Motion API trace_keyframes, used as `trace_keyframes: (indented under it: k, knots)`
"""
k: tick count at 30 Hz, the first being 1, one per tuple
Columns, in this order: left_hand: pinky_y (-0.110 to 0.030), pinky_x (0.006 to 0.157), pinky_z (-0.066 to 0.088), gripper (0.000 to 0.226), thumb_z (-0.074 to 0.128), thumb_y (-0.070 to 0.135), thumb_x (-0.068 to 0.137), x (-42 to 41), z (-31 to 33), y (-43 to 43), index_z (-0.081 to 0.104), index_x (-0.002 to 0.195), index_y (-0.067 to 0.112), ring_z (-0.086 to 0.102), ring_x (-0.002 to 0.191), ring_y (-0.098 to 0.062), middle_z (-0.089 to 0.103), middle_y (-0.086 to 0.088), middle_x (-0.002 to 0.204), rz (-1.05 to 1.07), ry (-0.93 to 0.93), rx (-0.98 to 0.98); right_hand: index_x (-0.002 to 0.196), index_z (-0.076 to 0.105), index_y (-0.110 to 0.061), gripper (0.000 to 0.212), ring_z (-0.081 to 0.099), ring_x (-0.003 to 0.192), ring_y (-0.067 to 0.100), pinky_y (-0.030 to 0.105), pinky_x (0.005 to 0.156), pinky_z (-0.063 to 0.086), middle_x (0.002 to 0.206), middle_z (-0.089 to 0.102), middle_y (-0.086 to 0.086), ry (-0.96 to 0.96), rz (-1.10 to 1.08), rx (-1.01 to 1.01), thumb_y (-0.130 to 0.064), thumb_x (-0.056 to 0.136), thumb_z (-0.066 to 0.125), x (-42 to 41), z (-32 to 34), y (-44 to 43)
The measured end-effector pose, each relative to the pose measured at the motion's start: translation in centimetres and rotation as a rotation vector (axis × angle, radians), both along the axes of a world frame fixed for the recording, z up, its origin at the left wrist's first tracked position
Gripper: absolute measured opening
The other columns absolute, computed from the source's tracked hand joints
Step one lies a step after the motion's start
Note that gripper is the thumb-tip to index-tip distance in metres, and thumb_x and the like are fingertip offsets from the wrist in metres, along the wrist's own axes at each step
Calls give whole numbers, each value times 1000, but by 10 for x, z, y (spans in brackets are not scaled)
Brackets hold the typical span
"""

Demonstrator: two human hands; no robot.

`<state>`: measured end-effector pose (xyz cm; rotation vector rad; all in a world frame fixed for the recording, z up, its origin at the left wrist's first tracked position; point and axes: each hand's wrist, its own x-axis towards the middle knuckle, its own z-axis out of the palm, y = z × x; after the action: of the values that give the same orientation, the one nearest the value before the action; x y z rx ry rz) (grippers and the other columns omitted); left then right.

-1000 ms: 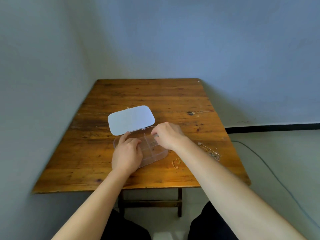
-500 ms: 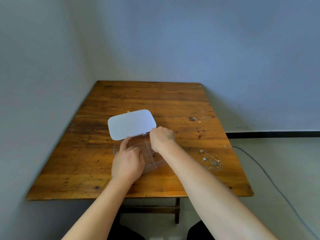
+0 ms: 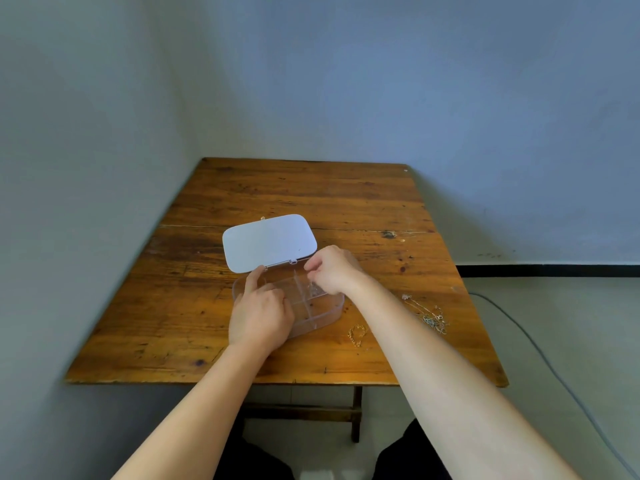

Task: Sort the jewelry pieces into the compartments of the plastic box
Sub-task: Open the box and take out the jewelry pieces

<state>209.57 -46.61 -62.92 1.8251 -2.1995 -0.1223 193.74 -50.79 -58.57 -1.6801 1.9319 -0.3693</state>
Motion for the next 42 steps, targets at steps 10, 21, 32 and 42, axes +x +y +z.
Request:
trace_keyframes:
  k: [10,21,32,42]
  knots:
    - [-50,116,26,34,44,29,97,-1,7,4,74,84,20,28,145,-21,73,2,111,-13,16,37,143,48,-4,37,69,94,17,31,84,60,118,61,15,-1053,-241,-96,-5,107,41,-51,41,38]
    - [-44,100,46,37,69,24,87,-27,29,5,62,123,17,55,119,-27,64,-6,126,-68,-65,-83,131,58,2,31,67,90,17,28,75,61,119,58,16,-1220,-539,-311,4,103,46,-129,69,67]
    - [-39,94,51,37,48,12,96,-129,4,42,56,132,11,52,122,-27,58,-8,134,-524,159,27,141,53,-7,40,67,99,14,34,96,56,116,59,4,-830,-760,-271,1,103,47,-182,-11,79]
    - [-22,107,29,32,47,22,101,-113,-34,48,64,126,12,51,130,-19,62,-5,134,-480,312,44,130,63,-22,32,64,101,7,32,89,56,120,64,-4,-591,-625,-368,-12,104,47,-192,-44,109]
